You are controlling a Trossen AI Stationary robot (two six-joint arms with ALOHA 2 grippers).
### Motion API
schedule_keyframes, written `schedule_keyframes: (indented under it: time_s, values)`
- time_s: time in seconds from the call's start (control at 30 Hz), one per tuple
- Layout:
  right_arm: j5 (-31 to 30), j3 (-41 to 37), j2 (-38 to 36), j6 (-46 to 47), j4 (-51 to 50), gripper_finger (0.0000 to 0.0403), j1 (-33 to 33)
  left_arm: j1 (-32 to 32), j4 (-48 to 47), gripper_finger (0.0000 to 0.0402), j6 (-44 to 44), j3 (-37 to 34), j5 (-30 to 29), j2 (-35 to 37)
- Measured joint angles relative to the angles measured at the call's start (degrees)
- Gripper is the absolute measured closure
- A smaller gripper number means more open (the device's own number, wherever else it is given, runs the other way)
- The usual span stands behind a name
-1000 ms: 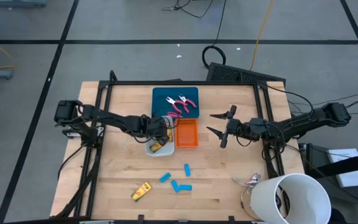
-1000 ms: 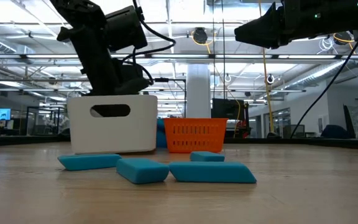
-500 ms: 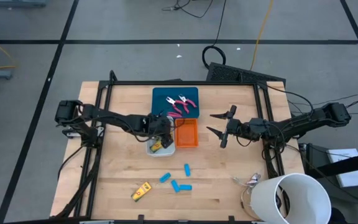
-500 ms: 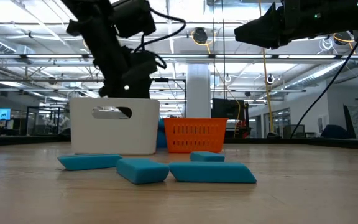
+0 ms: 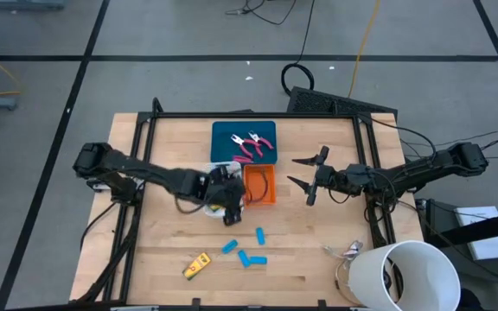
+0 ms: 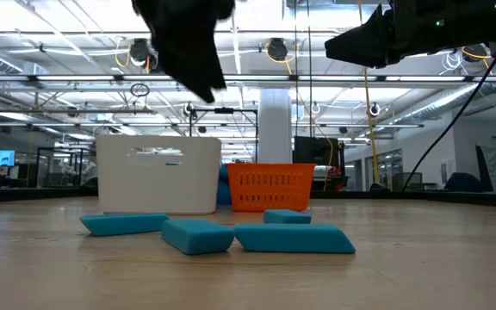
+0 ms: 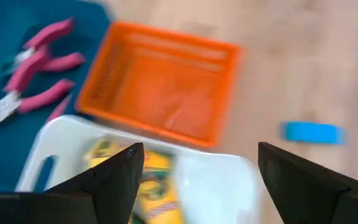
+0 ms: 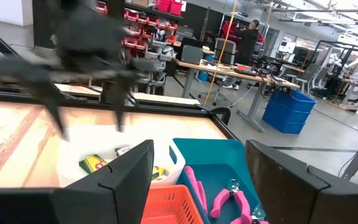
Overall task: Pick & Place School Supplies
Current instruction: Put the yellow crayon box into the white bin
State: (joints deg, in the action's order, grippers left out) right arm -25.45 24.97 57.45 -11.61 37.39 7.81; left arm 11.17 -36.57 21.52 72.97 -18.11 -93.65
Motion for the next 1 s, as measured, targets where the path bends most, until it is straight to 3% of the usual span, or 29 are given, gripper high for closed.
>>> schedule_keyframes:
  time_s: [0.27, 0.43, 0.63, 0.83, 1.0]
  values:
    - [0.02, 0.00, 0.00, 0.30, 0.00, 0.0156, -0.02, 13.30, -6.52, 0.0082, 5.88, 3.25, -0.37, 0.00]
    - [0.02, 0.00, 0.00, 0.39, 0.02, 0.0156, -0.02, 21.58, -15.19, 0.0082, 19.08, 2.69, 4.63, 0.00]
    - [0.00, 0.00, 0.00, 0.43, 0.04, 0.0156, -0.02, 30.18, -13.72, 0.0082, 34.24, -0.91, 6.20, 0.02]
    - [0.00, 0.00, 0.00, 0.98, 0.07, 0.0156, 0.02, 33.73, -9.39, 0.0082, 44.45, -5.58, 6.62, -0.93]
    - [0.02, 0.00, 0.00, 2.55, 0.04, 0.0156, 0.02, 33.27, -9.68, 0.0082, 45.94, -5.98, 11.41, -6.40]
